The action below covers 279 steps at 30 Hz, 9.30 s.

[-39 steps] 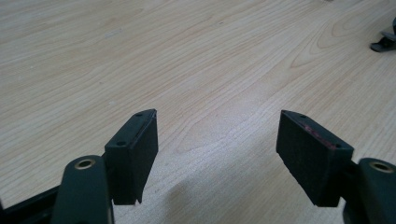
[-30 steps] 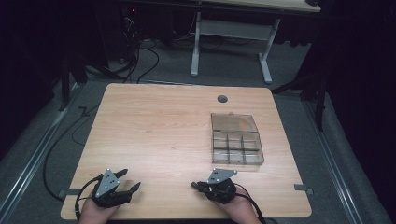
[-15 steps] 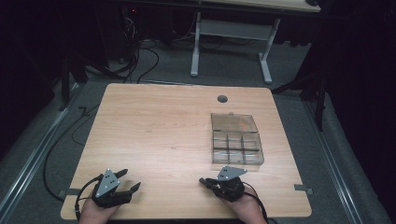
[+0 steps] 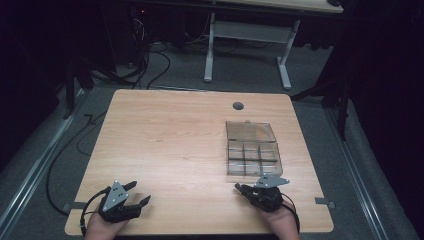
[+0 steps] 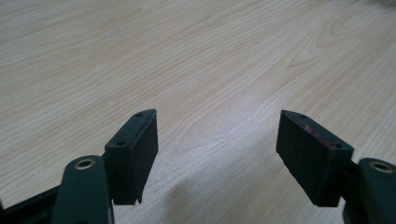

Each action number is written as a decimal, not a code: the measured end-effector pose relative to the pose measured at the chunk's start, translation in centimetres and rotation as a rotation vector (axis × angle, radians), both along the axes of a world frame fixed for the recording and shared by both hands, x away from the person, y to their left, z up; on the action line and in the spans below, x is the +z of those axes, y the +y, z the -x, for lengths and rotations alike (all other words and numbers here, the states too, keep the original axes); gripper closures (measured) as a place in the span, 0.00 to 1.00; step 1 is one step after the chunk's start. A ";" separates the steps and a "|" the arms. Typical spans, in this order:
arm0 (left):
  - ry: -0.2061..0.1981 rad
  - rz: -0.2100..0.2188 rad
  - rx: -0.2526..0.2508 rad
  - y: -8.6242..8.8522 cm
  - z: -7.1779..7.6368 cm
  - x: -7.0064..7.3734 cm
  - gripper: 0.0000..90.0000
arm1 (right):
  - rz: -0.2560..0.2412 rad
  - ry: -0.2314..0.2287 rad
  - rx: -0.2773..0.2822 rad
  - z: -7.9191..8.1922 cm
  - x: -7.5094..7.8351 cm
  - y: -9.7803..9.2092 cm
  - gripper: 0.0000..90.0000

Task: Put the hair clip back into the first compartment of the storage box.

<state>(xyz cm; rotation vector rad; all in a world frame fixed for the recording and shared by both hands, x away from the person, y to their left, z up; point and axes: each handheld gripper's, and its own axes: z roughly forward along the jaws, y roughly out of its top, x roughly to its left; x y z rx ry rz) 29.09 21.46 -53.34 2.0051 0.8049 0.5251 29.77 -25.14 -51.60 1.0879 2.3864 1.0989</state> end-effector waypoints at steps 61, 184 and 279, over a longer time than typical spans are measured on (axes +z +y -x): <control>0.003 0.000 -0.034 0.0 0.1 0.0 0.33 | 0.080 0.122 -0.201 -0.6 1.1 -4.5 0.61; 0.020 0.005 -0.078 0.0 0.1 0.0 0.33 | 0.549 0.541 -0.021 -7.1 3.8 1.0 0.88; 0.023 0.000 -0.091 0.0 0.1 0.0 0.33 | 0.520 0.490 0.008 -15.8 8.5 4.7 0.88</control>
